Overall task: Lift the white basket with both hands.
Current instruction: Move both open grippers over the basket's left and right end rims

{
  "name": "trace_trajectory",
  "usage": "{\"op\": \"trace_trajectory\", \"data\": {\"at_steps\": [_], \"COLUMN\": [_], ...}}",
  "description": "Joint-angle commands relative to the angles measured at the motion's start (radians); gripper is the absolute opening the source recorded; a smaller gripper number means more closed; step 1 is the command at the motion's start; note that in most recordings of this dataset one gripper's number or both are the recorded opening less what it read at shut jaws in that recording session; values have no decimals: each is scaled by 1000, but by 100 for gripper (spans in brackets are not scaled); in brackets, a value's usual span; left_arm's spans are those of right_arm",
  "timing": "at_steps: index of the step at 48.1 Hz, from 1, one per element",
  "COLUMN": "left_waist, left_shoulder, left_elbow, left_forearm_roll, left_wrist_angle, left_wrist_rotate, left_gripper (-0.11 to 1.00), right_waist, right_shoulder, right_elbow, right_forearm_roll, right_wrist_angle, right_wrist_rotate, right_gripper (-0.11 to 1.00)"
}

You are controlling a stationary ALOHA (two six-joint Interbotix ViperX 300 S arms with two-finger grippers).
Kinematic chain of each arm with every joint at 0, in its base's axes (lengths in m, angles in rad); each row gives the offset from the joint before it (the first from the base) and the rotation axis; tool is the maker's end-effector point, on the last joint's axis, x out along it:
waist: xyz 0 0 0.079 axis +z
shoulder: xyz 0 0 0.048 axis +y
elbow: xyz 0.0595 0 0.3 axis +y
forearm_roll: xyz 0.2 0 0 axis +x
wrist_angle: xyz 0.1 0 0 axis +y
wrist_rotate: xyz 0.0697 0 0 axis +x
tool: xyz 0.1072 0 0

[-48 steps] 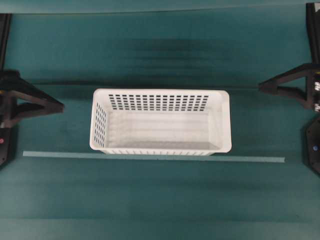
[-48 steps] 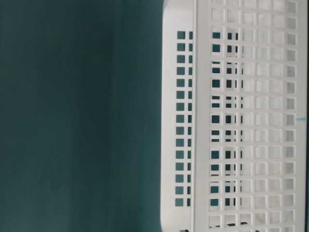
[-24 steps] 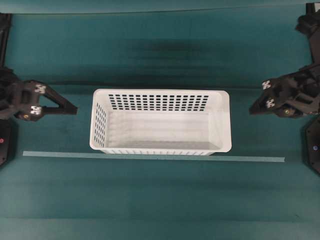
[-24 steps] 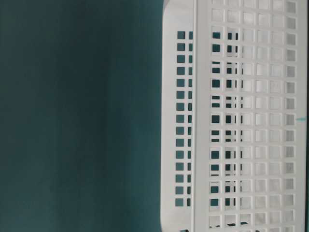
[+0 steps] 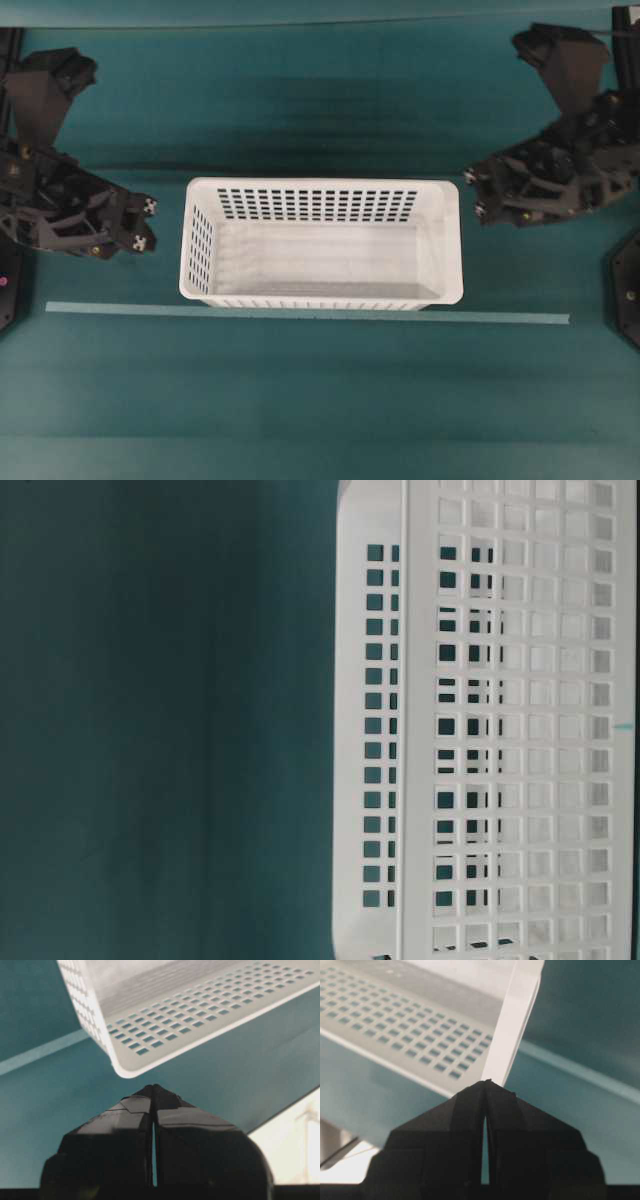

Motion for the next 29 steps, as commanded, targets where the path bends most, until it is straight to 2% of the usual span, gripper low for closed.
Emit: {"op": "trace_trajectory", "data": {"at_steps": [1, 9, 13, 17, 21, 24, 26, 29], "left_waist": [-6, -6, -6, -8, -6, -3, -2, 5], "left_shoulder": [26, 31, 31, 31, 32, 43, 54, 74], "left_elbow": [-35, -43, -46, -37, -32, -32, -32, -32], "left_forearm_roll": [3, 3, 3, 3, 3, 3, 3, 3], "left_wrist_angle": [-3, -11, -17, -11, -9, -9, -11, -9], "left_wrist_rotate": [15, 17, 20, 20, 14, 5, 2, -3], "left_gripper": [-3, -3, 2, 10, 26, 45, 58, 76], "right_waist": [-2, 9, 23, 31, 31, 31, 31, 32], "right_shoulder": [48, 77, 81, 86, 89, 92, 95, 100], "right_elbow": [-34, -41, -34, -15, -3, 3, 6, 11], "right_forearm_roll": [-14, -12, -12, -14, -15, -20, -28, -40], "right_wrist_angle": [2, -3, -6, -2, 0, -5, -6, -15], "right_wrist_rotate": [-2, 26, 63, 103, 140, 172, 196, 236], "right_gripper": [1, 11, 24, 42, 66, 80, 87, 89]}}
